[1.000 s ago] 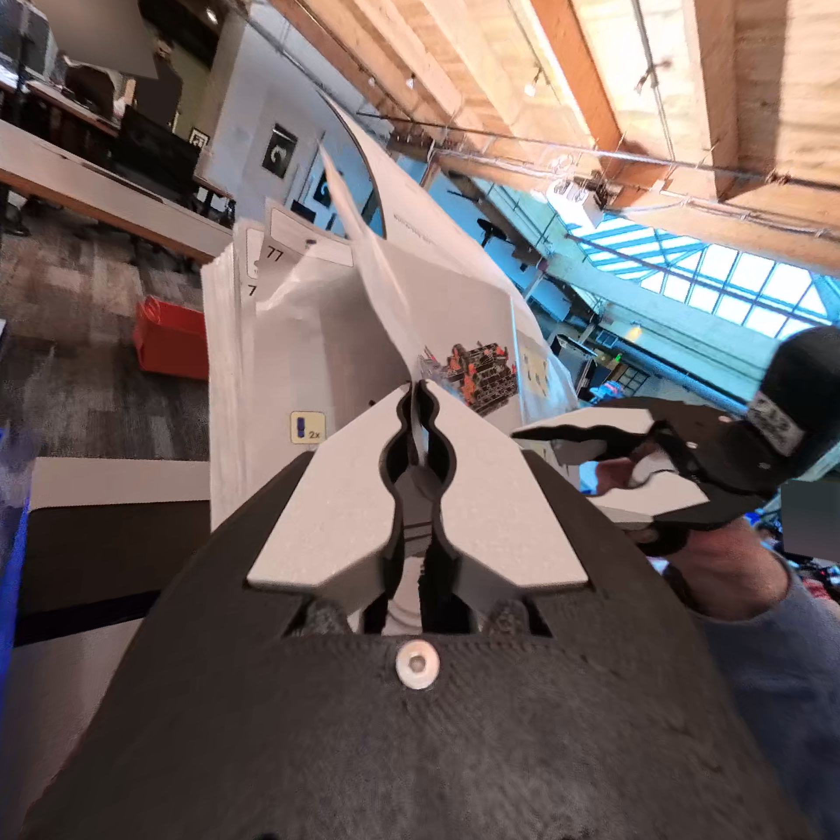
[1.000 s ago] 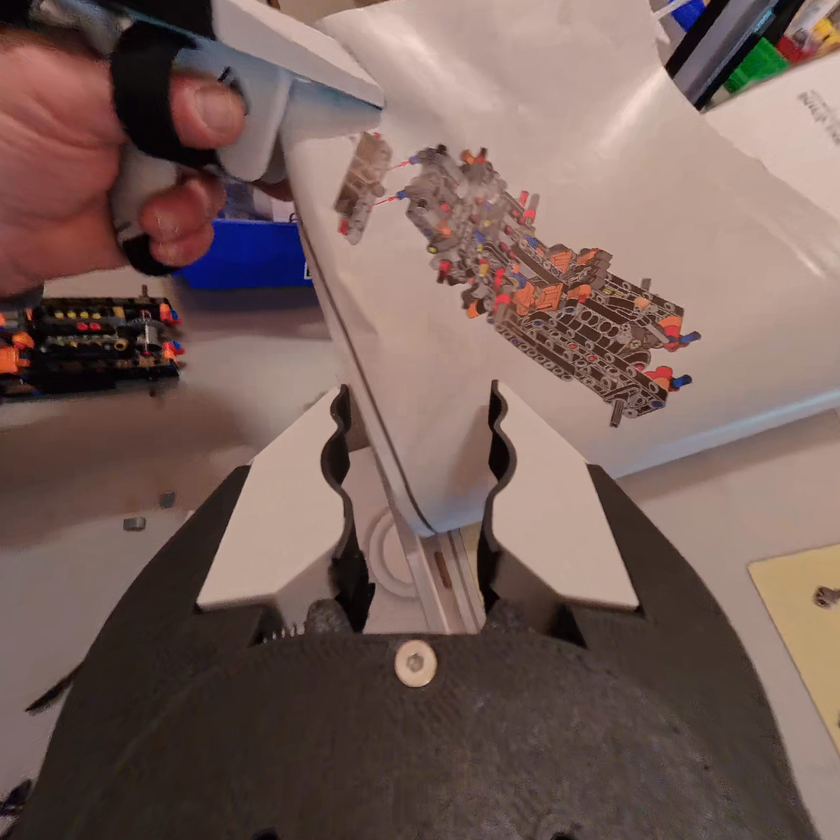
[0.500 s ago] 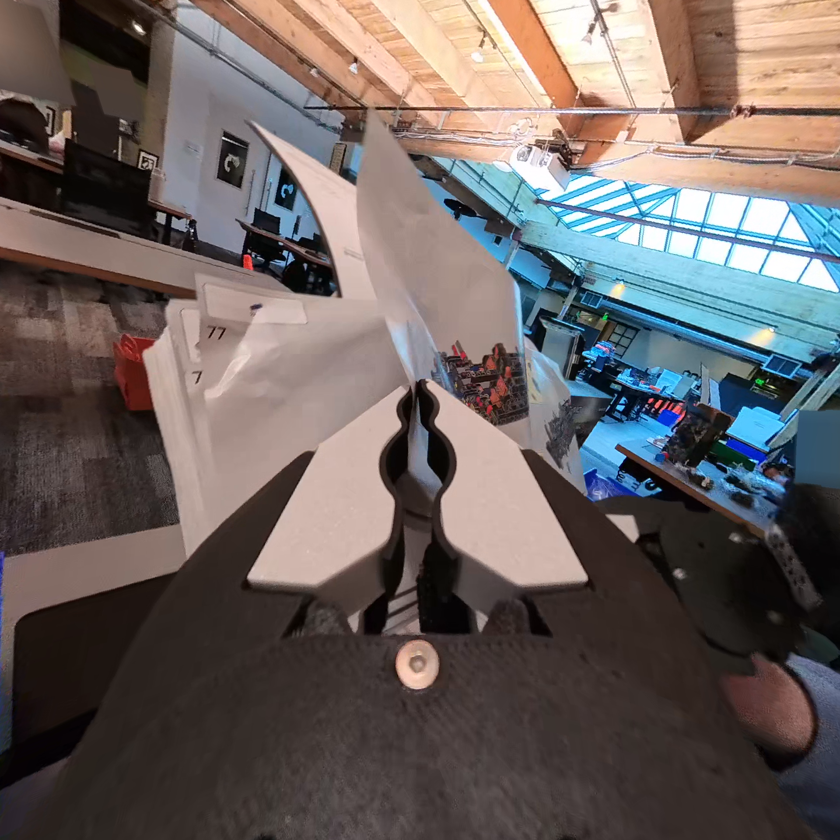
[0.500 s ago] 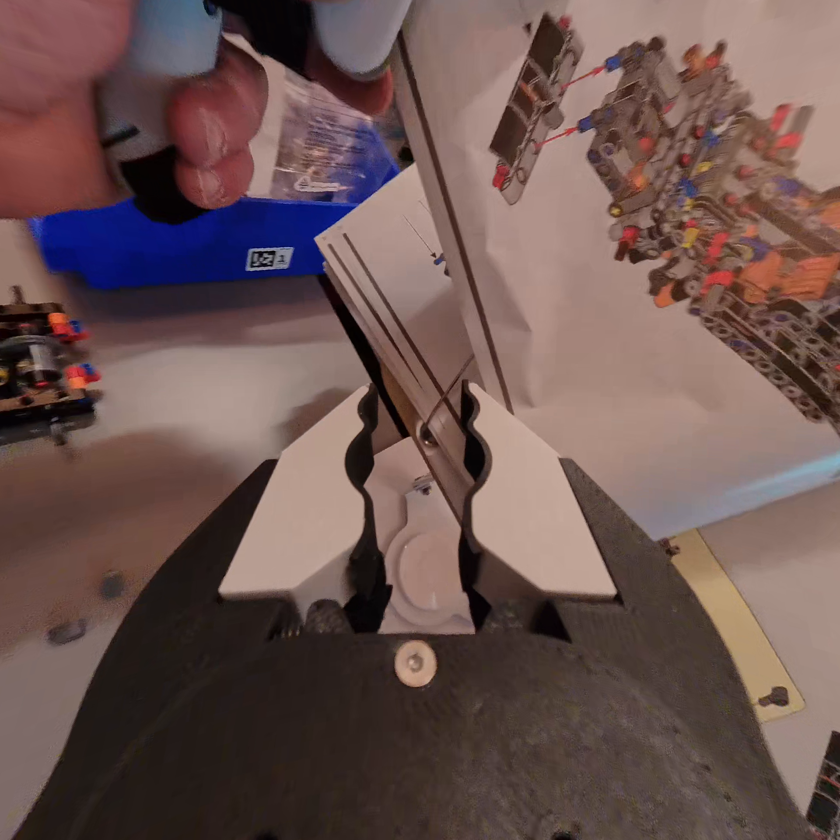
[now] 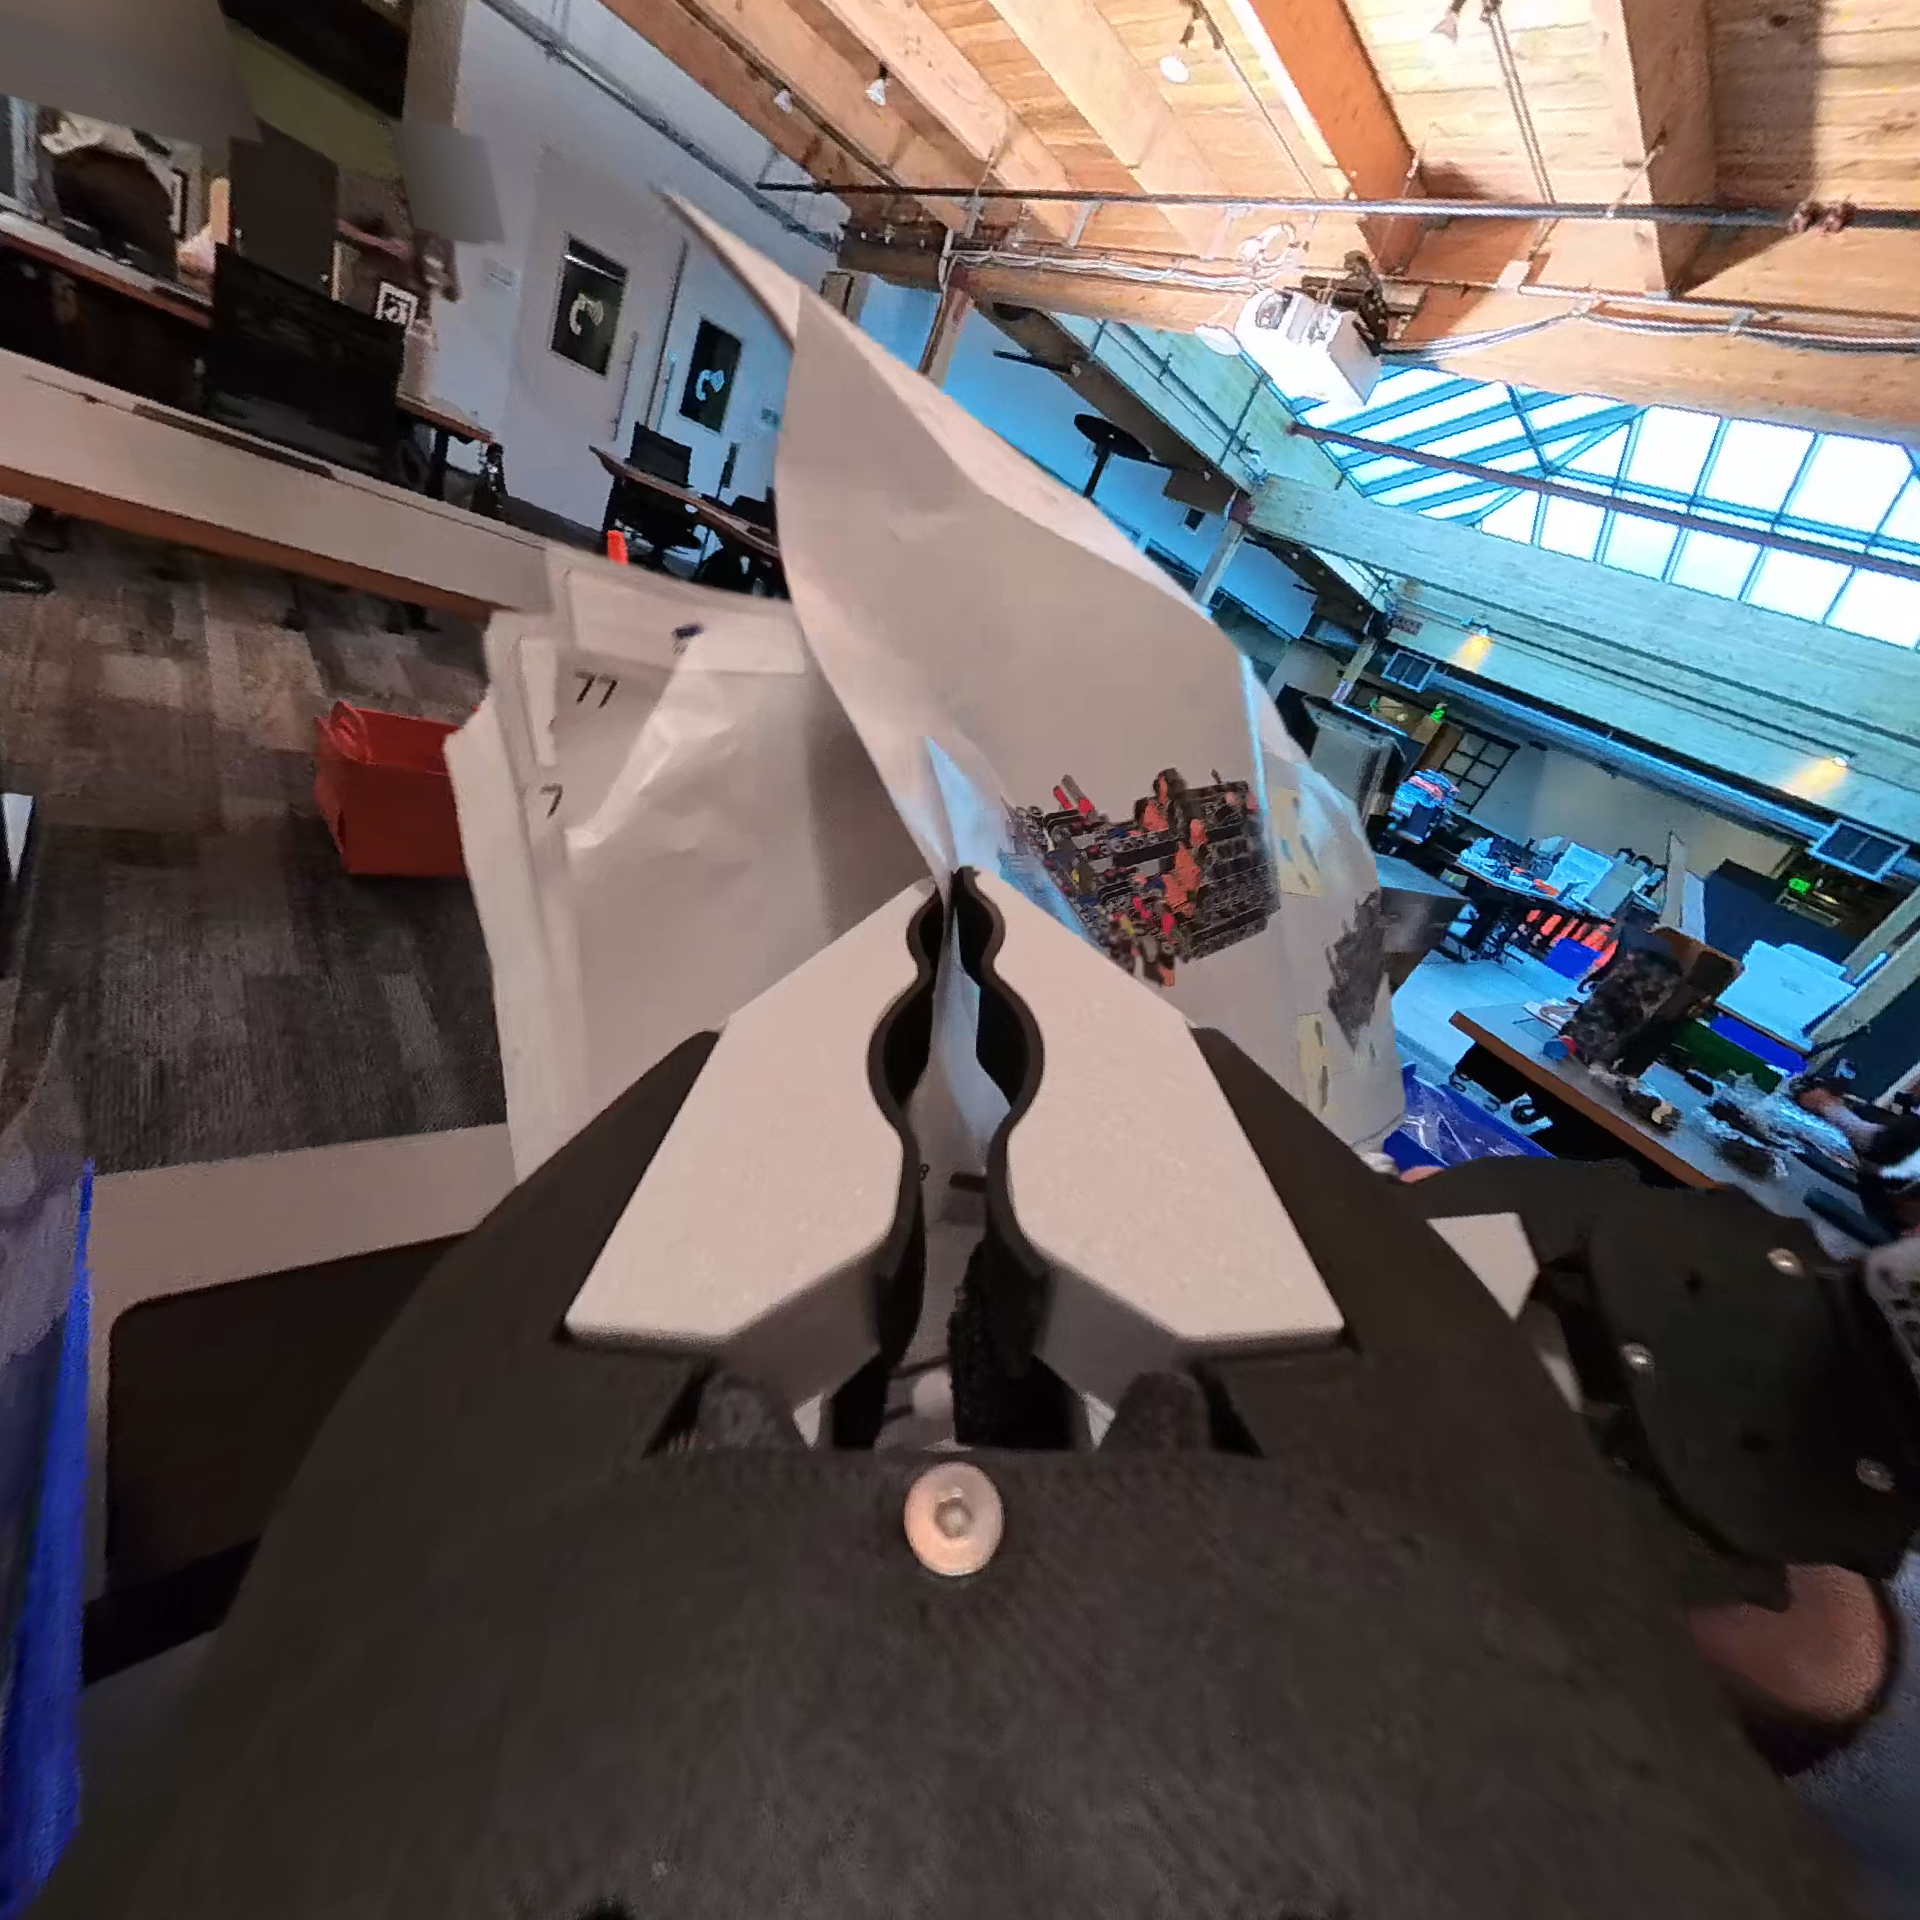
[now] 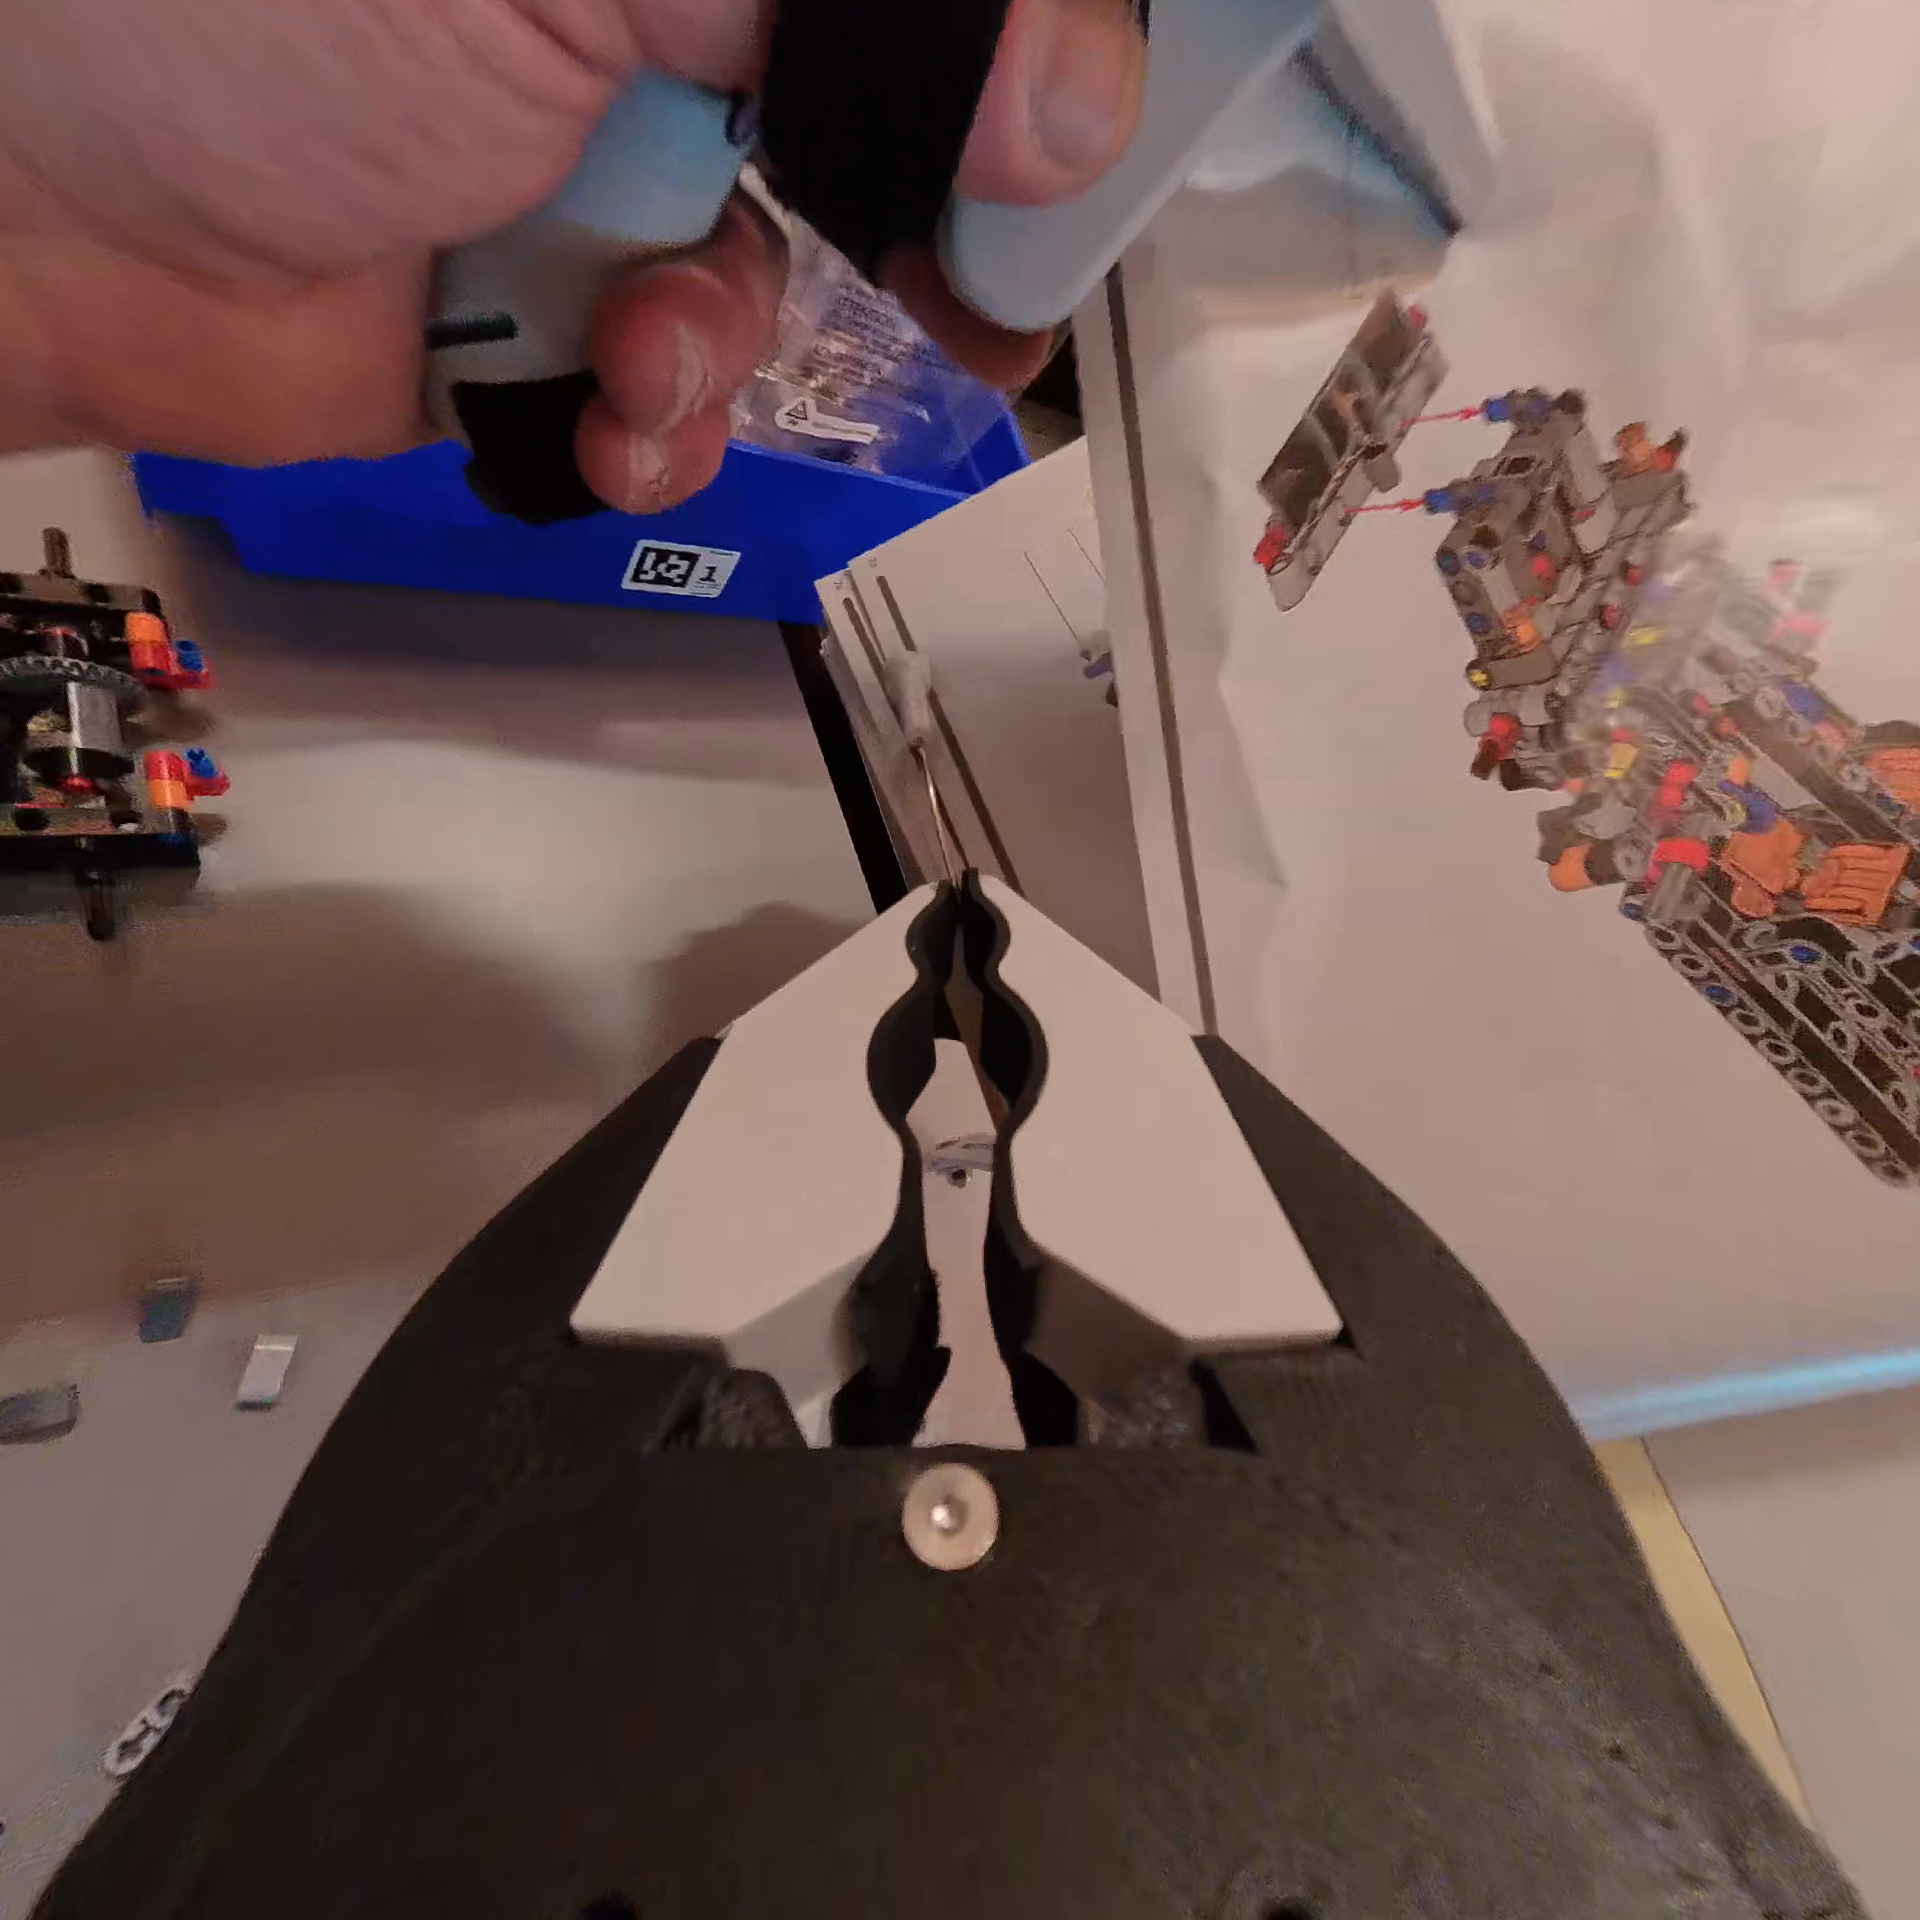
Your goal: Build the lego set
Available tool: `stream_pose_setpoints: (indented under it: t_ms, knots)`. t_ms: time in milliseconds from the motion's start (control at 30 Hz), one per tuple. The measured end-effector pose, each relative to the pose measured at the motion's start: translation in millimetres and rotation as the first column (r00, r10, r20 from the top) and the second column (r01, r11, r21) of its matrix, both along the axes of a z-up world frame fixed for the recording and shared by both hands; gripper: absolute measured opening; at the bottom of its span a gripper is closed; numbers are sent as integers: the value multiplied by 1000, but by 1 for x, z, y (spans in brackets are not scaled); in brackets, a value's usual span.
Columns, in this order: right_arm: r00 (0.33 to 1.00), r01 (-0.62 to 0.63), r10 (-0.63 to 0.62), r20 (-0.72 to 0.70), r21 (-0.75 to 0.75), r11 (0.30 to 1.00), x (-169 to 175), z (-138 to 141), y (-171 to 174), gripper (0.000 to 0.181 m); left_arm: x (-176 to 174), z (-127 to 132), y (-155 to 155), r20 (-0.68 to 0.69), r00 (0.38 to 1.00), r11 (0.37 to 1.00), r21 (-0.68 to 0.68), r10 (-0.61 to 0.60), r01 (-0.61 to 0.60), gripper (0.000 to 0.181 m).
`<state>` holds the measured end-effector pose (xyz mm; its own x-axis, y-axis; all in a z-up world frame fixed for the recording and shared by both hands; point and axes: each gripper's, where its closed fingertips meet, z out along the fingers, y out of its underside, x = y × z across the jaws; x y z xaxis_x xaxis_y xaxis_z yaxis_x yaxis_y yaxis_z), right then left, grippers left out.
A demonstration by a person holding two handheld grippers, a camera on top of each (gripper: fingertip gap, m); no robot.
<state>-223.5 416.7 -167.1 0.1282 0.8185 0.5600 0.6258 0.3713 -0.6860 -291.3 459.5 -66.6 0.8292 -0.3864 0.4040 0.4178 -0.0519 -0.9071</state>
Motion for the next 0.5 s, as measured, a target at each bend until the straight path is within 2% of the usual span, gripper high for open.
stream_pose_setpoints:
  t_ms: [67, 267, 500]
  knots:
    - [1000, -14, 14, -17, 31, 999, 1, 3, -2, 0, -3, -15, 3, 7, 1000, 999, -19, 26, -26, 0]
    - [988, -13, 9, -154, -22, 1000, 3, 8, -2, 0, -11, -48, 4, 79, 996, 998, -28, 52, -49, 0]
    - [951, 24, -66, -302, -143, 990, 5, 13, 0, 0, -11, -52, 3, 124, 990, 998, 6, 63, -65, 0]
